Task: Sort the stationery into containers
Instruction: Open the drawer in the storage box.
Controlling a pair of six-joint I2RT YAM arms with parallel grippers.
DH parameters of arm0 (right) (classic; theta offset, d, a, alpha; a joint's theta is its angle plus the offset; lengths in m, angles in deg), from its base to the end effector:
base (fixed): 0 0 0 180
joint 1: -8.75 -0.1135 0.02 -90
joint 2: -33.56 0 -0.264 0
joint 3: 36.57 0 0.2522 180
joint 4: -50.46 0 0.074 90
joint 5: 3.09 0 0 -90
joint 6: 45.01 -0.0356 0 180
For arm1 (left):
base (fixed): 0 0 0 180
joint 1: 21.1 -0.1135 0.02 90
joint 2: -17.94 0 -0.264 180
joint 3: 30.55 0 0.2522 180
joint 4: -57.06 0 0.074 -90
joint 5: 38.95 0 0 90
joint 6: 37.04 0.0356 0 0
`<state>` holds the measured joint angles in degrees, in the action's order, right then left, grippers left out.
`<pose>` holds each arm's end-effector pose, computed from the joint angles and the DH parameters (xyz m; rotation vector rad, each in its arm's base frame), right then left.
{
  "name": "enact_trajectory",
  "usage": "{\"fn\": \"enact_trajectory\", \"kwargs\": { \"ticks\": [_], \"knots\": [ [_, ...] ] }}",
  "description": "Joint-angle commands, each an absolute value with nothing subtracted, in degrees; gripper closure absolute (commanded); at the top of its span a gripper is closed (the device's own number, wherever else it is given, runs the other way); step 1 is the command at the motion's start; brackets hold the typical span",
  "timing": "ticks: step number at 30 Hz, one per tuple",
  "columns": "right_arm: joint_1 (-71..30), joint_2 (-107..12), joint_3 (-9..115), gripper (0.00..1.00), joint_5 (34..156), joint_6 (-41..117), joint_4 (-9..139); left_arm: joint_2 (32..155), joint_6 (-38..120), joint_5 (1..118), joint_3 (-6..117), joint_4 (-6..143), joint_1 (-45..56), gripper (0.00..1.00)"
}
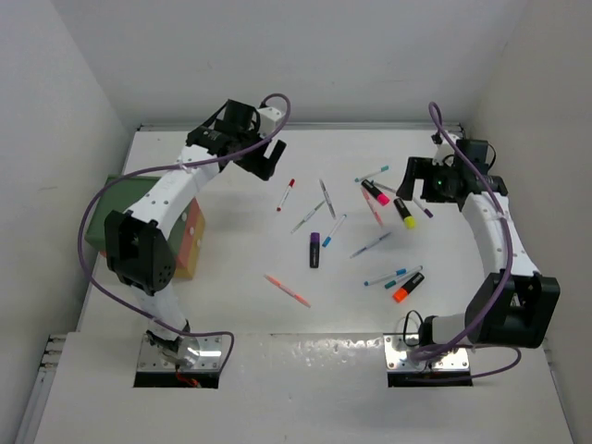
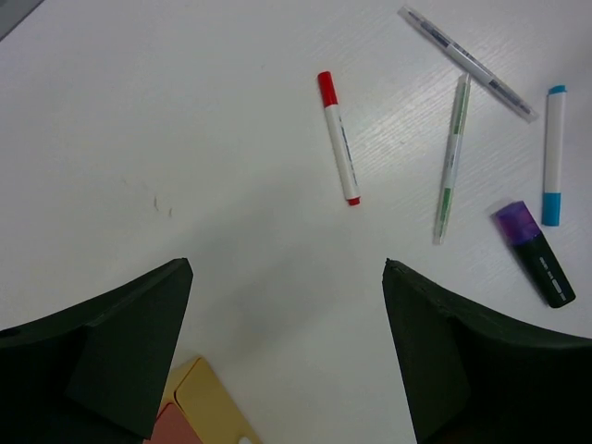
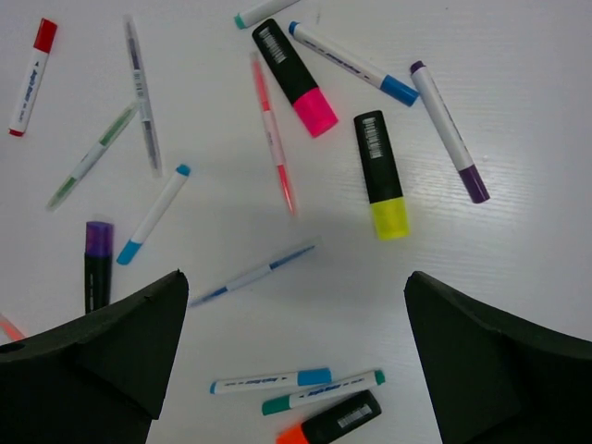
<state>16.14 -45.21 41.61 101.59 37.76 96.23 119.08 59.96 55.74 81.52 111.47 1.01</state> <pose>0.2943 -0.0291 0.2914 0.1798 2.3600 0.3031 0.3677 -0.1525 0.3450 0.6272 2.2519 -0.2270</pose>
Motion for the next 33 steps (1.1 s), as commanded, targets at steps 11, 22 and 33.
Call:
{"fn": "enact_trajectory", "kwargs": {
  "ticks": [11,22,33],
  "knots": [
    [5.2,-54.0,53.9,0.07,122.7,19.6,91.7,103.3,55.2,65.4,84.5,109.8,-17.4,0.03],
    [-15.8,-71.8,60.5,0.4,133.7,-11.0,62.8,86.9,57.9,61.5,72.0,119.2,-33.6,0.21],
    [-28.2,-92.5,61.6,0.59,132.3,-36.9,29.4,83.0,56.9,71.7,60.3,120.5,-40.1,0.33]
  ]
}}
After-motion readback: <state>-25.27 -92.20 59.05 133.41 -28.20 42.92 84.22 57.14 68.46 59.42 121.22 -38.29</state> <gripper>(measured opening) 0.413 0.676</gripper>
